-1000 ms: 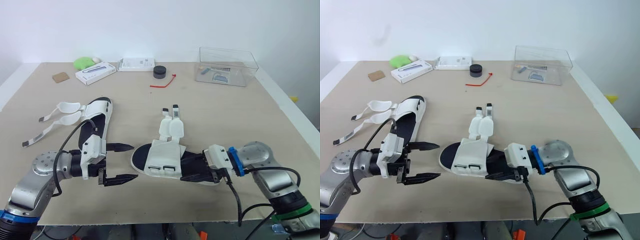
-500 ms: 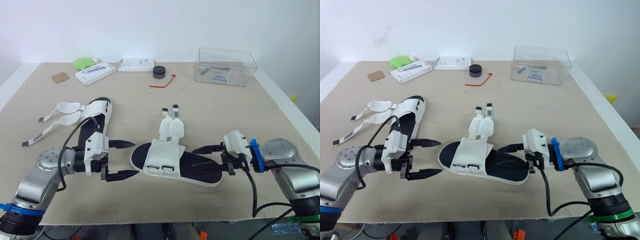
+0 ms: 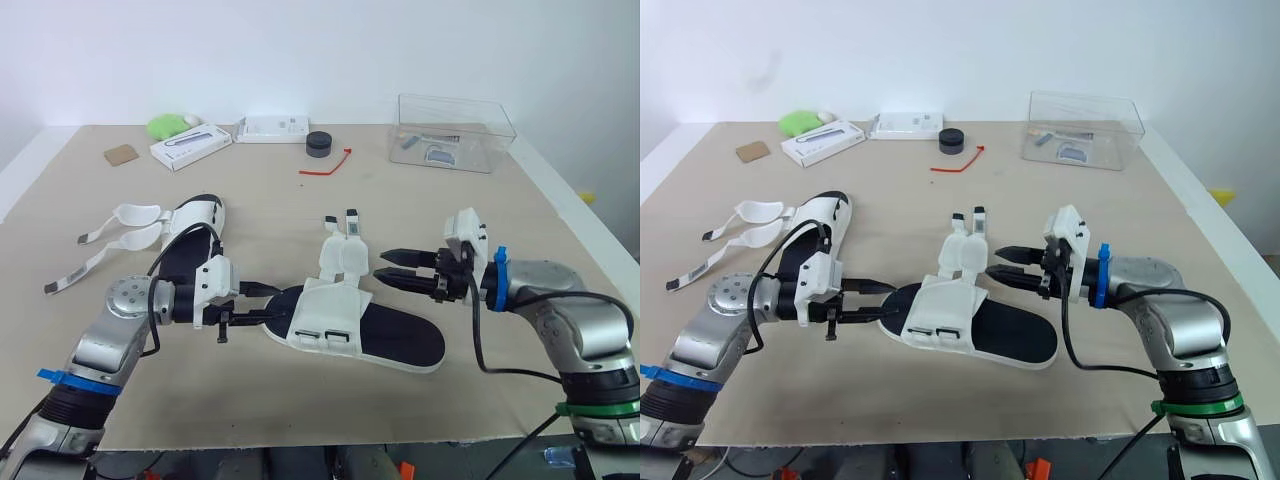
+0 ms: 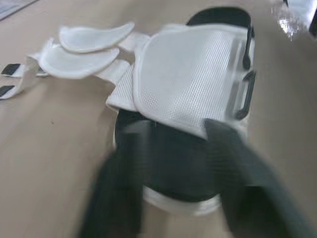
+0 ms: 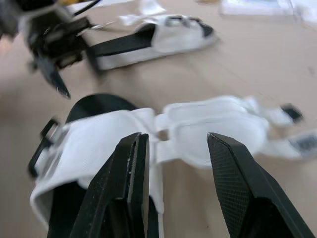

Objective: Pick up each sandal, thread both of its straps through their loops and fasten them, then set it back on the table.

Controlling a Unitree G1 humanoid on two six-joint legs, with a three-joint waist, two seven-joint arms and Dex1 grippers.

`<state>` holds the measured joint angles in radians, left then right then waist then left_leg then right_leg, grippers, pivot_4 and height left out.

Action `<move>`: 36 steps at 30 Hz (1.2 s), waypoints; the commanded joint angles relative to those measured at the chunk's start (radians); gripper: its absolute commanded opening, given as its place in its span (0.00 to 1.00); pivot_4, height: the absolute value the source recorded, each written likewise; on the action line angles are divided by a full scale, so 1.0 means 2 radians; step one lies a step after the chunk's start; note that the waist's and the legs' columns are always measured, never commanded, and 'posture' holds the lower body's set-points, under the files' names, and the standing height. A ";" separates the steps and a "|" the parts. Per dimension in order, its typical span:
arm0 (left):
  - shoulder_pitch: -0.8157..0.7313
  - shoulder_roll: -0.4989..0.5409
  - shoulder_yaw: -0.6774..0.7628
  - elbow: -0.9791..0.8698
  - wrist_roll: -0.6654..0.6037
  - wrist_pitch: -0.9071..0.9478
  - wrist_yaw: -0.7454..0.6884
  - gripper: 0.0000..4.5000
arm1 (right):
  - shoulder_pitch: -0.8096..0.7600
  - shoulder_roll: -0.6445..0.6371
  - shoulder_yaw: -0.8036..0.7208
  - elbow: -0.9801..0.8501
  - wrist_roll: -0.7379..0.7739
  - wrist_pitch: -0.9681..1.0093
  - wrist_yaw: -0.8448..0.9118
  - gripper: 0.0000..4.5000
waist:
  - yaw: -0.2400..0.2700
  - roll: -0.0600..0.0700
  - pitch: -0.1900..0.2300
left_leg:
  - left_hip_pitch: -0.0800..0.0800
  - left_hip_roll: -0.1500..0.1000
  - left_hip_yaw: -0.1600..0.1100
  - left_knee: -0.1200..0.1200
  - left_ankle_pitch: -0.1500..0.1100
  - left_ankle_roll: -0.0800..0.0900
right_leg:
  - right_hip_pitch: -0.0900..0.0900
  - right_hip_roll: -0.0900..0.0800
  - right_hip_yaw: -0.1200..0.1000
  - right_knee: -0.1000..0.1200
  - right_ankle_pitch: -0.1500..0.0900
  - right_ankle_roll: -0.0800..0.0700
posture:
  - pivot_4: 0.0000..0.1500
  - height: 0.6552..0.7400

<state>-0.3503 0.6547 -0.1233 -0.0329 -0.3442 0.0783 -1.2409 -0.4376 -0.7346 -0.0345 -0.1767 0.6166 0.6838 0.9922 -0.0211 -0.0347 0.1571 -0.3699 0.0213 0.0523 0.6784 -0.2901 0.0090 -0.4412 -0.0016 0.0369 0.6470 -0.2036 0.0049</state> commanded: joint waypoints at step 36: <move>-0.046 -0.017 -0.028 0.012 0.020 -0.013 -0.036 0.00 | -0.274 0.181 -0.212 0.385 0.053 0.362 -0.288 0.98 | -0.003 0.000 0.000 | -0.002 0.000 0.000 0.000 -0.001 0.001 | -0.001 -0.001 0.000 0.000 0.000 0.001 | 1.00 1.00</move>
<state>-0.4427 0.6152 -0.1898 0.0268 -0.2948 0.0528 -1.3155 -0.9490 -0.3740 -0.4077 0.5641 0.7210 1.4509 0.4364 -0.0274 -0.0345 0.1569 -0.3748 0.0207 0.0523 0.6784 -0.2913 0.0111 -0.4439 -0.0036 0.0370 0.6463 -0.2031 0.0063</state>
